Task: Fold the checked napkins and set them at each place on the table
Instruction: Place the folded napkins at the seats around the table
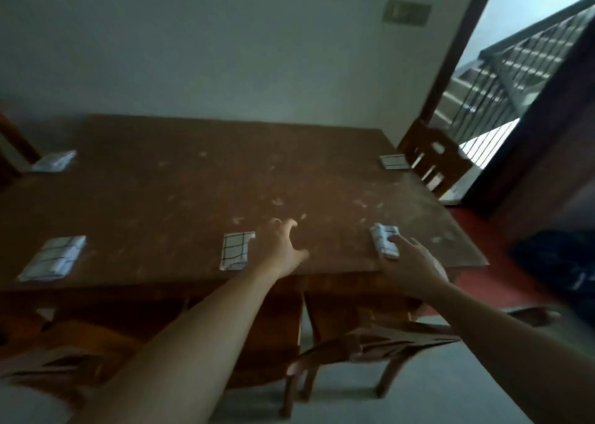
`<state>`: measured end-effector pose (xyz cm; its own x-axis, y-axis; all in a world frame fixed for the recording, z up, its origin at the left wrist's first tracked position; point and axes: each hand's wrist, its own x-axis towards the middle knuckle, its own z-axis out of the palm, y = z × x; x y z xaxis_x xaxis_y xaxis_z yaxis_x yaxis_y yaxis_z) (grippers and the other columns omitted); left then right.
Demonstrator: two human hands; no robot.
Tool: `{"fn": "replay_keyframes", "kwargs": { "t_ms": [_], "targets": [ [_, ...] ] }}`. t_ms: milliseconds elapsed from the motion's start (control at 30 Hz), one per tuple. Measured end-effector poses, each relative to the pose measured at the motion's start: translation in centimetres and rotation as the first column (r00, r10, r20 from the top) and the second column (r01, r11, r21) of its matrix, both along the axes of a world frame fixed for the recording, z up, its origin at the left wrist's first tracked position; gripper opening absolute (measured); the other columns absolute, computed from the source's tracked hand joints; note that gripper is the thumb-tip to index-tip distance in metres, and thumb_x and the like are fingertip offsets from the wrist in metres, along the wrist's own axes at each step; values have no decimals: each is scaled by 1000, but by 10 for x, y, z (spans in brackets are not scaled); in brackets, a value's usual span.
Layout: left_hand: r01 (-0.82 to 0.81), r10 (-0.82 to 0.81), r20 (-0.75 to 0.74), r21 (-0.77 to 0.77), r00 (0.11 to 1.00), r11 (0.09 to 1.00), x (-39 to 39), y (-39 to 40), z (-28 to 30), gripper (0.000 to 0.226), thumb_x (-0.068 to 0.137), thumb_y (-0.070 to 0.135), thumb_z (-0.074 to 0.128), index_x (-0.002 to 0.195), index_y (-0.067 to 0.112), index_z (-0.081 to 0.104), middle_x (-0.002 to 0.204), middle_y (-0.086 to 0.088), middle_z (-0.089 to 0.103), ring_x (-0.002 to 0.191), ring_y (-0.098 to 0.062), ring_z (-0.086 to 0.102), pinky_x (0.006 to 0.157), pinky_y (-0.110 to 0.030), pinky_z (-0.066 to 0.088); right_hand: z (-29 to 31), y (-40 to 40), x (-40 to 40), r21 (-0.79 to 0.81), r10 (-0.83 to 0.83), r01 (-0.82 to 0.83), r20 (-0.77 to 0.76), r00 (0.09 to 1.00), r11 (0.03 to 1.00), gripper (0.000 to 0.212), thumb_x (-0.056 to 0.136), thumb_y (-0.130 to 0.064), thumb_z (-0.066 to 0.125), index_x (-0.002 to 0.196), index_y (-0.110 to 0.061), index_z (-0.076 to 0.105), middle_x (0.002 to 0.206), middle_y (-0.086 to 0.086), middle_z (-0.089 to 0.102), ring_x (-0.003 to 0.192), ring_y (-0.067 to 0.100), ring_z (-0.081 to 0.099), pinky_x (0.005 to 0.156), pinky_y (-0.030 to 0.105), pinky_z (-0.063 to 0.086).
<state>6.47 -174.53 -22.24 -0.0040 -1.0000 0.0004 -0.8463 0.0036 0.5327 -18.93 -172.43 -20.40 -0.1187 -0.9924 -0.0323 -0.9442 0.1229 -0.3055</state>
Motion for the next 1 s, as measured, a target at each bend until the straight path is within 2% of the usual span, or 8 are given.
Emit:
{"fn": "replay_keyframes", "kwargs": {
  "t_ms": [133, 267, 500, 633, 700, 867, 933, 1000],
  "targets": [
    [71, -71, -14, -1, 997, 997, -53, 13, 17, 65, 76, 56, 65, 134, 32, 47, 145, 1, 42, 131, -21, 41, 106, -42, 38, 20, 16, -63, 18, -76, 76, -13, 997, 997, 49, 89, -36, 55, 135, -23, 47, 137, 3, 52, 124, 24, 50, 99, 40, 43],
    [87, -87, 52, -7, 995, 996, -101, 6, 28, 61, 81, 52, 63, 136, 33, 46, 144, 4, 41, 136, -21, 36, 108, -40, 34, 11, -7, -114, -23, -88, 87, -31, 996, 996, 39, 80, -47, 55, 114, -27, 57, 119, 1, 61, 103, 20, 58, 79, 34, 46],
    [-14, 18, -35, 131, 999, 991, -195, -51, -17, 54, 81, 48, 63, 131, 31, 50, 142, 5, 45, 129, -19, 44, 105, -38, 39, -32, -83, -186, 69, -38, 30, 122, 992, 997, 33, 90, -30, 50, 120, -17, 56, 117, 8, 60, 105, 27, 57, 89, 42, 49],
    [-84, 103, -66, 243, 992, 966, -232, -80, -66, 49, 87, 39, 61, 133, 24, 53, 133, 4, 56, 121, -18, 52, 94, -27, 40, -63, -110, -204, 144, 59, -79, 133, 989, 987, 16, 89, -26, 50, 92, -16, 63, 98, 5, 63, 84, 21, 58, 76, 36, 48],
    [-121, 153, -100, 276, 983, 954, -246, -94, -86, 45, 88, 35, 62, 130, 19, 57, 125, 0, 62, 115, -18, 56, 88, -25, 43, -81, -123, -204, 174, 78, -107, 167, 983, 979, 19, 91, -20, 51, 74, -16, 59, 84, 5, 65, 72, 18, 58, 72, 37, 49],
    [-244, 302, -139, 330, 943, 912, -267, -126, -132, 33, 94, 27, 59, 123, 13, 63, 121, -6, 67, 110, -23, 62, 90, -29, 50, -140, -152, -195, 222, -49, -22, 309, 950, 975, 25, 83, -16, 54, 60, -8, 60, 57, 0, 56, 55, 17, 49, 52, 28, 40],
    [-279, 342, -162, 320, 925, 905, -270, -135, -143, 27, 95, 28, 59, 113, 11, 68, 108, -6, 70, 101, -24, 65, 82, -28, 51, -156, -160, -189, 219, -79, -1, 354, 932, 976, 25, 85, -16, 56, 62, -8, 63, 57, 0, 57, 52, 13, 49, 46, 23, 35],
    [-296, 362, -175, 316, 916, 901, -272, -142, -152, 25, 96, 29, 58, 86, 10, 71, 77, -3, 67, 76, -21, 64, 60, -24, 44, -164, -169, -185, 211, -77, -1, 362, 929, 978, 25, 88, -22, 59, 68, -10, 68, 66, 2, 64, 56, 11, 54, 45, 21, 36]
  ]
}}
